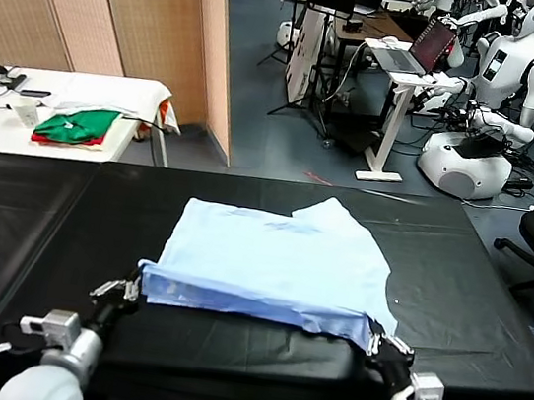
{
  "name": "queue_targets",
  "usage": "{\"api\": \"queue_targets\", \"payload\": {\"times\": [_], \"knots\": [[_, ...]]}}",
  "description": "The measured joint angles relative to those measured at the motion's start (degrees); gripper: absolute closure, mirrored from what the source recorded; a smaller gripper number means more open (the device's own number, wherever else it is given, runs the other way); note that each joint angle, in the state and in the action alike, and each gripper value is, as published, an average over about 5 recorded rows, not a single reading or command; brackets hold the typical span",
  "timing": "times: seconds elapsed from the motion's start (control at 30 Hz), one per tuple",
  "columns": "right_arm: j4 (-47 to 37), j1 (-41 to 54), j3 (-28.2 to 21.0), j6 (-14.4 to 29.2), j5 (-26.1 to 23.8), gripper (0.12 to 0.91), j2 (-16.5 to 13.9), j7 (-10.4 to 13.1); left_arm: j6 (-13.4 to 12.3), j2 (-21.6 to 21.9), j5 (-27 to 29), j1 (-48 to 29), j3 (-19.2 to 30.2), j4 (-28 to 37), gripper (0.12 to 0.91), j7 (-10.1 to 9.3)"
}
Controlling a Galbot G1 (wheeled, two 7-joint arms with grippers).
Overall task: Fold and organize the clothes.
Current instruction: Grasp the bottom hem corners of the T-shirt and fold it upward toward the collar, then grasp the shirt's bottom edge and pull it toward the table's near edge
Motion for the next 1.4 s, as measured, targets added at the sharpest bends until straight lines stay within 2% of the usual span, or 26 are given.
{"api": "queue_targets", "payload": {"times": [0.27, 0.37, 0.47, 0.6, 0.67, 0.73, 0.83, 0.93, 1.03, 1.13, 1.23, 1.33, 1.4], "knots": [[-4.7, 5.3, -3.7, -0.5, 0.1, 0.879, -1.0, -0.3, -0.2, 1.4, 0.5, -2.5, 0.9, 3.8, 0.884, 0.02], [-4.9, 5.5, -3.8, -1.7, 1.0, 0.846, -1.0, -0.1, -0.2, 1.6, 0.6, -3.2, 1.4, 4.8, 0.884, 0.02], [-4.1, 5.0, -3.2, -3.2, 2.5, 0.718, -1.2, -0.2, 0.3, 1.7, 0.7, -3.9, 1.9, 5.6, 0.884, 0.07], [-1.5, 3.1, -1.7, -4.5, 3.8, 0.458, -1.5, -0.6, 0.9, 1.5, 0.7, -4.3, 2.3, 5.9, 0.848, 0.17], [0.2, 1.6, -0.4, -4.7, 4.0, 0.345, -1.5, -0.9, 1.1, 1.5, 0.8, -4.1, 2.1, 5.6, 0.762, 0.13], [2.0, -0.4, 1.1, -4.7, 4.4, 0.226, -1.6, -1.4, 1.2, 1.5, 0.9, -3.6, 1.8, 5.2, 0.631, 0.06], [4.2, -3.7, 3.7, -4.4, 5.3, 0.136, -1.9, -2.1, 1.4, 1.5, 1.2, -2.5, 1.2, 4.2, 0.442, -0.04], [5.1, -6.4, 5.9, -4.2, 6.5, 0.121, -2.1, -2.4, 1.8, 1.3, 1.2, -0.9, 0.8, 2.9, 0.263, -0.09], [5.1, -7.7, 7.0, -4.1, 7.1, 0.119, -2.2, -2.7, 2.5, 1.0, 0.7, 1.1, 0.7, 1.4, 0.151, -0.06], [4.8, -8.2, 7.3, -3.8, 7.3, 0.12, -2.2, -2.8, 3.1, 0.5, 0.2, 2.8, 0.8, 0.2, 0.127, -0.02], [4.2, -8.3, 7.4, -3.7, 7.4, 0.154, -2.3, -2.9, 3.4, 0.1, -0.2, 4.1, 0.7, -0.4, 0.124, 0.02], [3.6, -8.2, 7.2, -3.7, 7.5, 0.238, -2.3, -3.0, 3.7, 0.0, -0.8, 4.8, 0.7, -0.7, 0.124, 0.1], [3.1, -8.0, 7.0, -3.7, 7.5, 0.336, -2.2, -3.1, 3.9, 0.0, -1.1, 5.1, 0.6, -0.7, 0.137, 0.14]]}}
